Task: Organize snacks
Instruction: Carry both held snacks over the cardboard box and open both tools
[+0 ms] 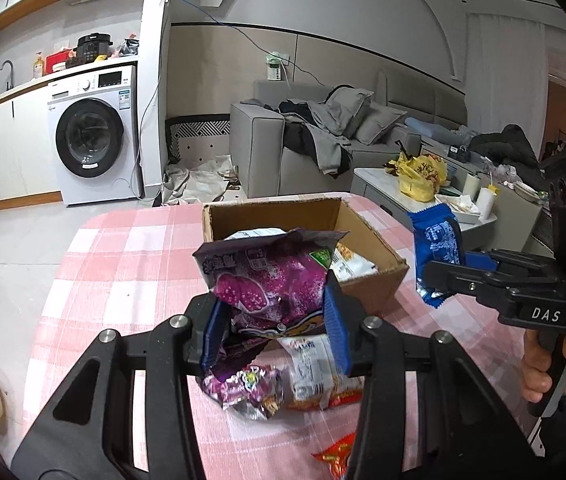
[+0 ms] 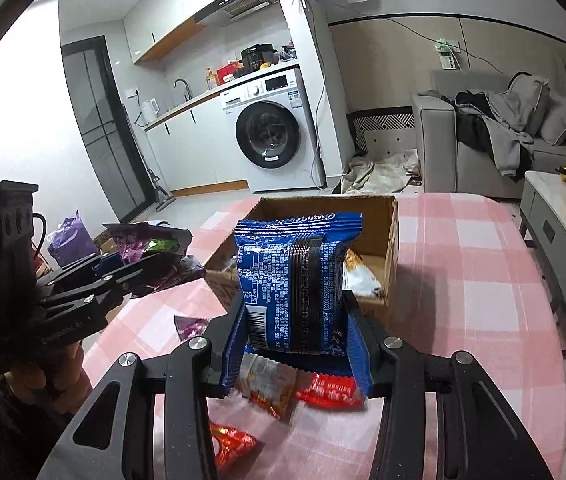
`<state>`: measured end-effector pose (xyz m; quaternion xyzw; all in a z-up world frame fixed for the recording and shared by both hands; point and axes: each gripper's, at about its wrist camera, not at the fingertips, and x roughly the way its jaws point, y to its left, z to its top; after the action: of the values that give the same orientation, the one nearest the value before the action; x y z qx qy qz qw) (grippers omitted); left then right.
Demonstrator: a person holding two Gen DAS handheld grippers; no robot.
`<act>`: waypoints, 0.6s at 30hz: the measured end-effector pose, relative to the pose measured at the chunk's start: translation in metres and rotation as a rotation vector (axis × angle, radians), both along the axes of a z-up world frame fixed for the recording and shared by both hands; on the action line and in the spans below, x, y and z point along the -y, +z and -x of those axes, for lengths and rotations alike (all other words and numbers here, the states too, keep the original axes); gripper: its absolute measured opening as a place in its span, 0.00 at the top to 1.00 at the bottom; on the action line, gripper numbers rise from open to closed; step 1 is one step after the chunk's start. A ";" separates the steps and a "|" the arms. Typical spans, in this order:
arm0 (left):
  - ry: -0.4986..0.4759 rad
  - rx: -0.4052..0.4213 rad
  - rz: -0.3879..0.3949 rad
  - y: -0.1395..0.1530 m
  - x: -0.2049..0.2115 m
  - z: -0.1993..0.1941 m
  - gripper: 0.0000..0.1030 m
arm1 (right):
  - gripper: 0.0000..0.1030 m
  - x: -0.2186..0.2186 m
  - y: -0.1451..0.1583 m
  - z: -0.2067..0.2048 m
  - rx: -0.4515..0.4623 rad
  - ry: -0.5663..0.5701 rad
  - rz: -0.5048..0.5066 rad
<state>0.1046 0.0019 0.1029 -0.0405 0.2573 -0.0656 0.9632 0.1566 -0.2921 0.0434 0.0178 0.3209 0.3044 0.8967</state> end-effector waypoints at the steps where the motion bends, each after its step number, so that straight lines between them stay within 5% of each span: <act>1: 0.003 0.000 0.001 0.001 0.000 -0.003 0.61 | 0.56 0.000 0.000 -0.002 0.000 -0.001 -0.003; 18: 0.057 -0.004 -0.022 0.003 -0.006 -0.082 0.61 | 0.56 -0.012 0.001 -0.036 -0.011 -0.019 -0.026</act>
<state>0.1866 0.0078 0.1056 -0.0373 0.2587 -0.0353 0.9646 0.1926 -0.2800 0.0442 0.0343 0.3216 0.2999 0.8975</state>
